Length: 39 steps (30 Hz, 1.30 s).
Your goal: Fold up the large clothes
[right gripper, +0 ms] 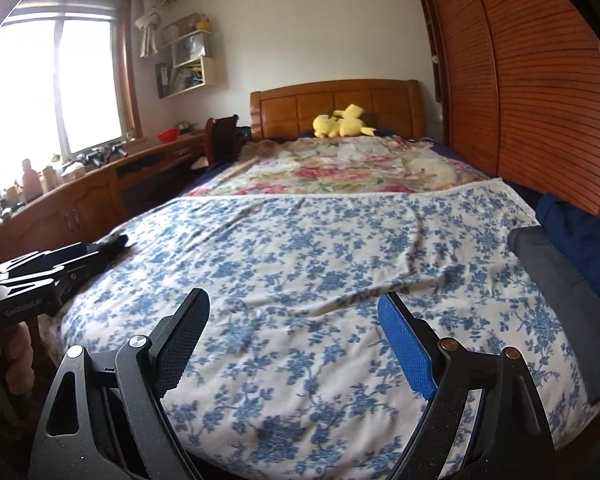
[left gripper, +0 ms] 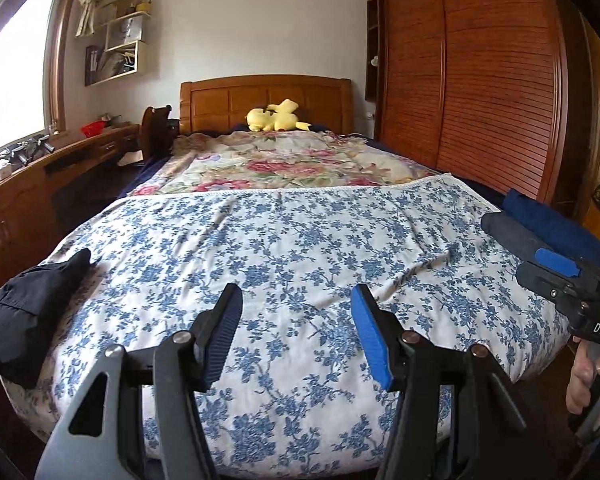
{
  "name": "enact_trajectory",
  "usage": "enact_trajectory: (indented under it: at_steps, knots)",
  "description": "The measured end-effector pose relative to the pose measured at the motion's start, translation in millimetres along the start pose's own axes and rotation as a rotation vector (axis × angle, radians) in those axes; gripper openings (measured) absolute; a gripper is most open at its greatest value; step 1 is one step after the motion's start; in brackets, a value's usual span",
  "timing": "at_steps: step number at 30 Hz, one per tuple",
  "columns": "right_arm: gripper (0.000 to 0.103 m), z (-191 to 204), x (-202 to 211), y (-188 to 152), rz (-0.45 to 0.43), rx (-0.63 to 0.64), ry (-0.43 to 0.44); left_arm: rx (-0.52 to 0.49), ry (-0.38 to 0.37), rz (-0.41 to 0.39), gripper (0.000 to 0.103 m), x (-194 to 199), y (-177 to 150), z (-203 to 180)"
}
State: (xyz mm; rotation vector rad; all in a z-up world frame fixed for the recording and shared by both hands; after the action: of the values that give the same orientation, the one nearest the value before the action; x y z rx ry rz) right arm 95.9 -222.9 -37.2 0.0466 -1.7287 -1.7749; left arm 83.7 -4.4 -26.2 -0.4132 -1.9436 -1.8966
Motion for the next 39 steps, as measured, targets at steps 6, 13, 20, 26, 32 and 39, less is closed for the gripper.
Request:
enact_trajectory:
  at_steps: [6, 13, 20, 26, 32, 39]
  knots:
    - [0.088, 7.2, 2.2, 2.2, -0.009, 0.007, 0.002, 0.012, -0.003, -0.034, 0.056, 11.1, -0.3, 6.2]
    - [0.088, 9.5, 2.8, 2.7, -0.005, 0.012, -0.004, 0.016, -0.003, -0.046, 0.056, 15.6, 3.6, 7.8]
    - [0.088, 11.1, 3.3, 2.5, -0.005, 0.009, -0.006, 0.014, -0.005, -0.042, 0.056, 17.6, 2.7, 6.7]
    - [0.088, 10.5, 4.1, 2.9, -0.009, 0.003, -0.009, 0.013, -0.007, -0.038, 0.056, 17.3, 2.5, 5.3]
    - [0.088, 9.8, 4.6, 3.0, -0.011, 0.005, -0.010, 0.013, -0.006, -0.038, 0.056, 17.4, 2.6, 4.8]
    - [0.088, 9.4, 4.4, 2.9, -0.010, 0.005, -0.010, 0.012, -0.010, -0.039, 0.056, 17.6, 1.9, 2.7]
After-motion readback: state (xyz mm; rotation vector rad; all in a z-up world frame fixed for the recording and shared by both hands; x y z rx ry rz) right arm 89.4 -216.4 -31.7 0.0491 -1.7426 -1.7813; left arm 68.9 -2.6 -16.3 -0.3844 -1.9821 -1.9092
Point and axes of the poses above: each gripper's, at about its wrist camera, not at the fingertips, and x roughly against the way its jaws point, z to its left, y to its top, the point moved 1 cm from there along -x, roughly the way its jaws point, and after that the axes turned 4 degrees about y, right-handed, at the moved point
